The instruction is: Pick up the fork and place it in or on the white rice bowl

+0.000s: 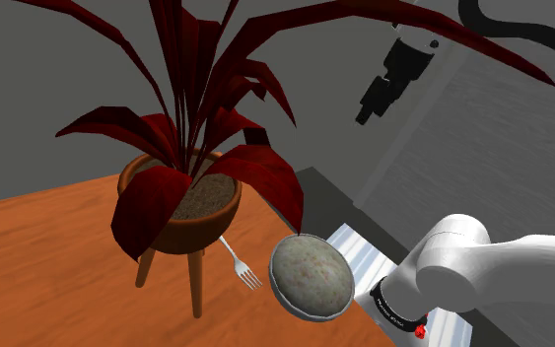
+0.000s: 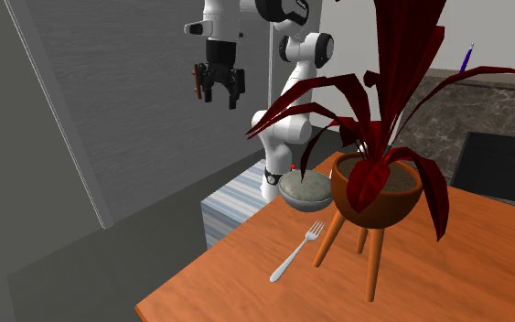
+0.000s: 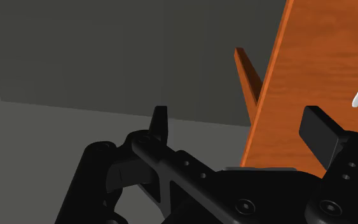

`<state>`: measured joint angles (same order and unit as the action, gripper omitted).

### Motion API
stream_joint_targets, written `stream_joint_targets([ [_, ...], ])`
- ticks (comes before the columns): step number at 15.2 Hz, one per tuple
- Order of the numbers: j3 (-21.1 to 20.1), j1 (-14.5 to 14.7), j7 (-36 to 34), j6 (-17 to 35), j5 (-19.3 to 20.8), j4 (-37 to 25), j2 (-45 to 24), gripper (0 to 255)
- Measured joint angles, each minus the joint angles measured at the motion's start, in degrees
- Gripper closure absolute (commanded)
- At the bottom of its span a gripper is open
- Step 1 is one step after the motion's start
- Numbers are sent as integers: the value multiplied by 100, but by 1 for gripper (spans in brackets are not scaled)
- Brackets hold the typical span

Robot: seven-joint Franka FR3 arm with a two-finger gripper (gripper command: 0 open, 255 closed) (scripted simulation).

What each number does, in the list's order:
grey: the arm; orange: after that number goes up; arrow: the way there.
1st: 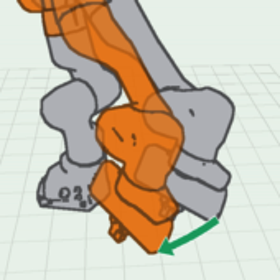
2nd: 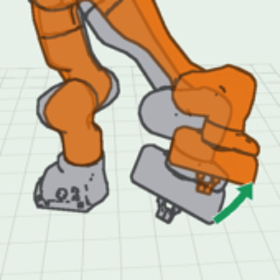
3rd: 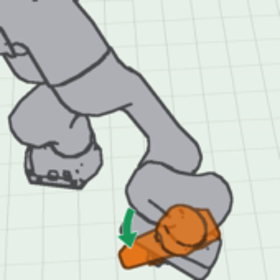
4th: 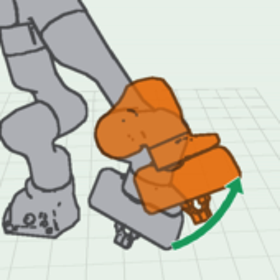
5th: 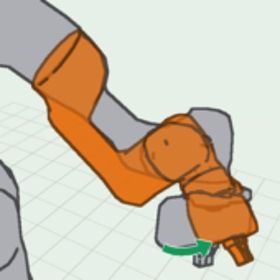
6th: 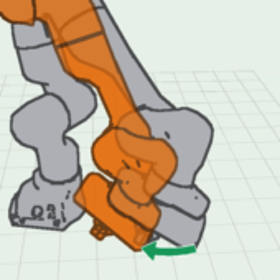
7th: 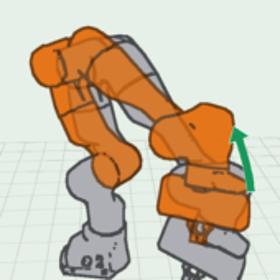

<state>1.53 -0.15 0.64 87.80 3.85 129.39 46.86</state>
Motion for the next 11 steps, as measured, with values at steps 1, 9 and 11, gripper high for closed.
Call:
stream_joint_targets([
  [1, 0, 0, 0, 0, 0, 0, 0, 0],
  [9, -652, 185, -796, 599, -478, 872, 50, 0],
  [11, -902, 266, -1075, 839, -661, 1070, -49, 0],
])
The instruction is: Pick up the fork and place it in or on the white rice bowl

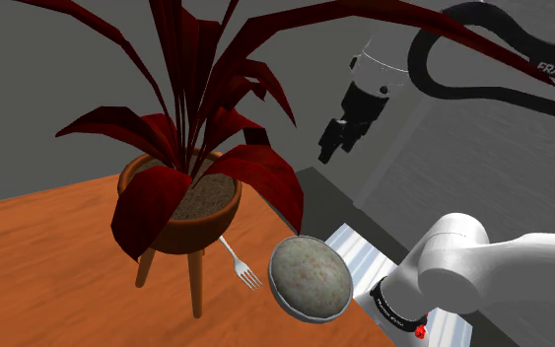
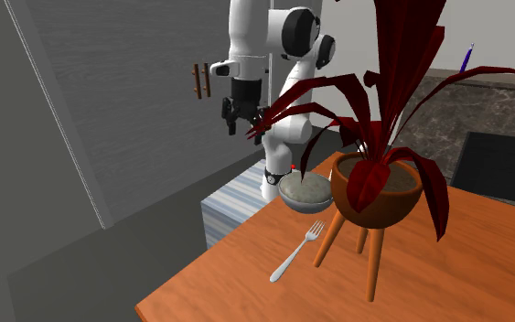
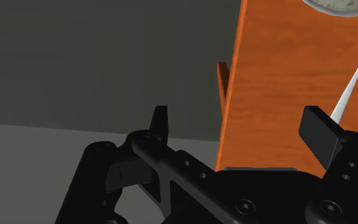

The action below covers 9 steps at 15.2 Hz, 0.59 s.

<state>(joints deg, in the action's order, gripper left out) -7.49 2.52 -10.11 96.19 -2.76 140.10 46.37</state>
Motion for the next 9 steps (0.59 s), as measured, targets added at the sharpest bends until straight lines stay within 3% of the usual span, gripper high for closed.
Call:
stream_joint_targets([
  [9, -992, 311, -1057, 1049, -690, 527, -725, 0],
])
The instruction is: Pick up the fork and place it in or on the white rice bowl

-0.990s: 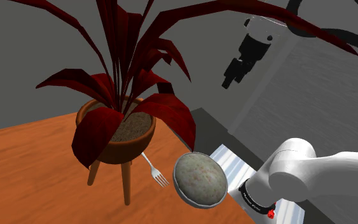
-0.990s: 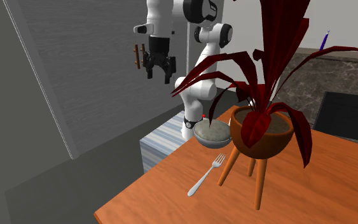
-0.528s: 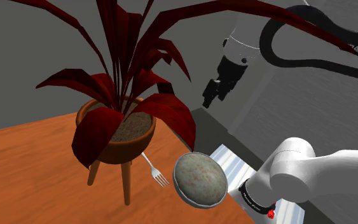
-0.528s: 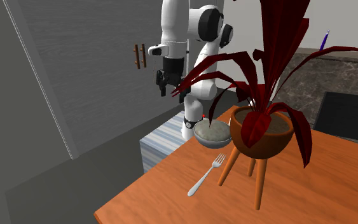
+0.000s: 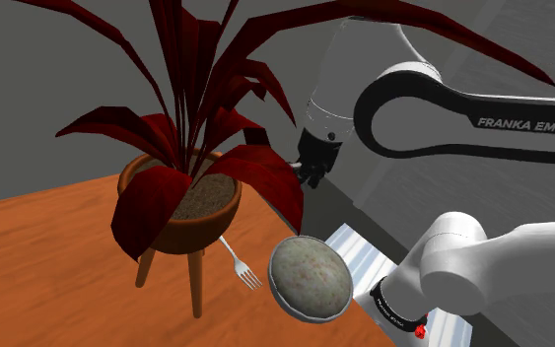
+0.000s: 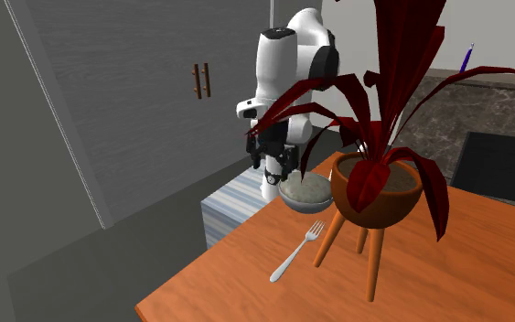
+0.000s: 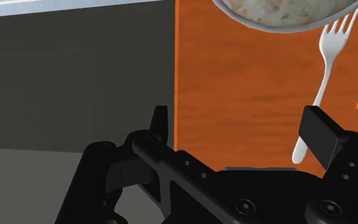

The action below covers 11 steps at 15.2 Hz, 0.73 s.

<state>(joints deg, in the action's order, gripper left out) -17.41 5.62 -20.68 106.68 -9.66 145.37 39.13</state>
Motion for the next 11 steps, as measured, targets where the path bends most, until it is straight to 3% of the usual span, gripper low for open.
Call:
stream_joint_targets([
  [11, -1275, 179, -1344, 1450, -434, -86, -1696, 0],
])
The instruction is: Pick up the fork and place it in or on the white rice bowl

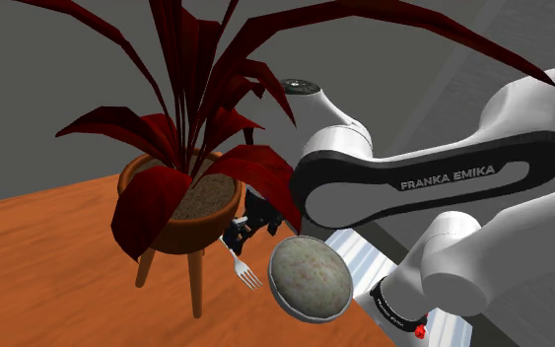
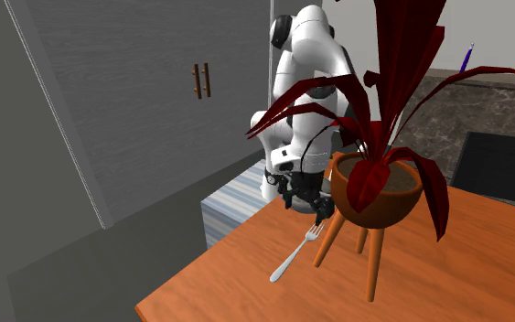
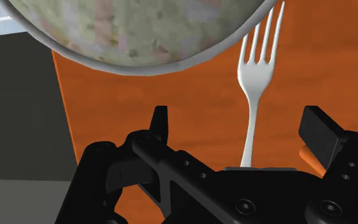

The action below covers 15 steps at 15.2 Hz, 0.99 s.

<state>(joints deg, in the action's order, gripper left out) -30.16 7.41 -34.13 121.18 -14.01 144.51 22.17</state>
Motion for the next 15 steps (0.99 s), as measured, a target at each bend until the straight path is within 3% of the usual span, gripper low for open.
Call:
stream_joint_targets([
  [3, -276, -8, -337, 360, 48, -86, -488, 0],
  [9, -441, -46, -508, 915, 154, 76, -900, 0],
  [15, -469, -59, -536, 1061, 189, 131, -995, 0],
])
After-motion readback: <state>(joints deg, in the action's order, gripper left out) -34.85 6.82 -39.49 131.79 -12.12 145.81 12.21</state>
